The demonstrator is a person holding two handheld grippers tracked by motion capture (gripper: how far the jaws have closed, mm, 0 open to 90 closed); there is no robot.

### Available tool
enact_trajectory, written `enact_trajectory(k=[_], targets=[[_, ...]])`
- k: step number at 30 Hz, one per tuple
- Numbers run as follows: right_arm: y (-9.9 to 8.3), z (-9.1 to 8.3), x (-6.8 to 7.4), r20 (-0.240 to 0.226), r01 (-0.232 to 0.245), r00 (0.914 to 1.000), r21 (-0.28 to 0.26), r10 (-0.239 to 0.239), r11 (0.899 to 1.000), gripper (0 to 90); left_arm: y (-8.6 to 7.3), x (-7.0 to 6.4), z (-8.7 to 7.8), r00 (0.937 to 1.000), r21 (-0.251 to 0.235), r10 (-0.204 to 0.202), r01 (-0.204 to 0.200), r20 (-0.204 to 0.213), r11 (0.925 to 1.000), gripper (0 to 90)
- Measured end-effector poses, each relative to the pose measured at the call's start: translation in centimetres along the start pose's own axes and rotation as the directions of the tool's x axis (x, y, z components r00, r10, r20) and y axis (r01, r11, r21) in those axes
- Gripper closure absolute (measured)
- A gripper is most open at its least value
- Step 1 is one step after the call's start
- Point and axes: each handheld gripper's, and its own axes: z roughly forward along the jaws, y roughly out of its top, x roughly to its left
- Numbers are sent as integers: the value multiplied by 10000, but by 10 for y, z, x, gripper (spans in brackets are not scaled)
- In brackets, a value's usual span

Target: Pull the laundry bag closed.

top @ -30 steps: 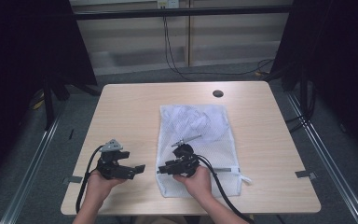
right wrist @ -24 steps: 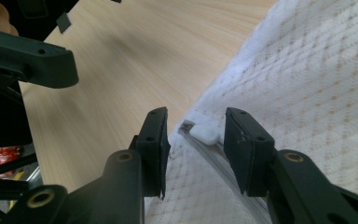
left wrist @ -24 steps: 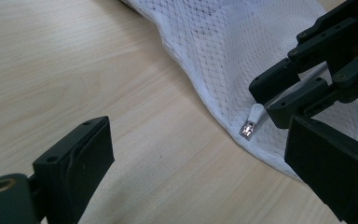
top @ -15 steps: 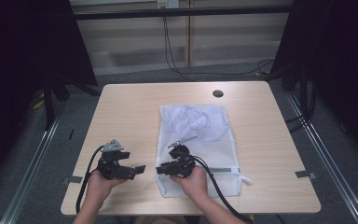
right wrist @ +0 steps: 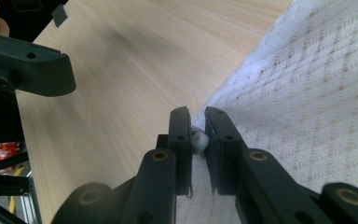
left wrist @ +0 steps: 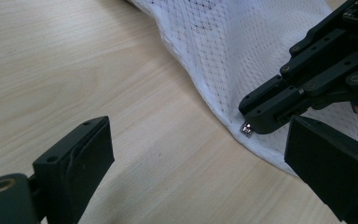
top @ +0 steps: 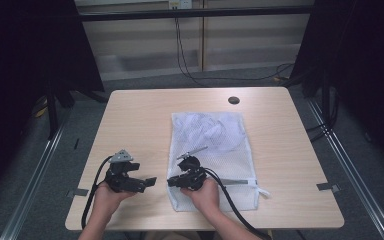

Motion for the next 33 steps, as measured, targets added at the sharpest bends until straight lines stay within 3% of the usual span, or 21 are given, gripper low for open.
enact_trajectory(k=[10, 14, 15, 23, 24, 33], targets=[[2, -5, 0, 65, -33, 10000, -250, 35, 9997, 842, 0, -1, 1, 9994, 82, -63, 60, 334, 9999, 109], [3, -14, -2, -265, -338, 9991, -628, 322, 9975, 849, 0, -3, 4, 9980, 204, -288, 276, 570, 9994, 124], [4, -16, -3, -315, -348, 9990, -679, 327, 9971, 850, 0, -4, 6, 9959, 307, -408, 384, 807, 9988, 129], [4, -23, -4, -556, -433, 9977, -920, 383, 9948, 854, 2, -11, 13, 9862, 494, -742, 676, 1481, 9965, 164], [4, -25, -4, -605, -487, 9973, -1029, 427, 9935, 853, 3, -13, 16, 9830, 757, -899, 786, 1601, 9940, 181], [5, -32, -4, -708, -553, 9964, -1256, 467, 9905, 858, 6, -22, 24, 9736, 1040, -1045, 847, 2029, 9910, 251]])
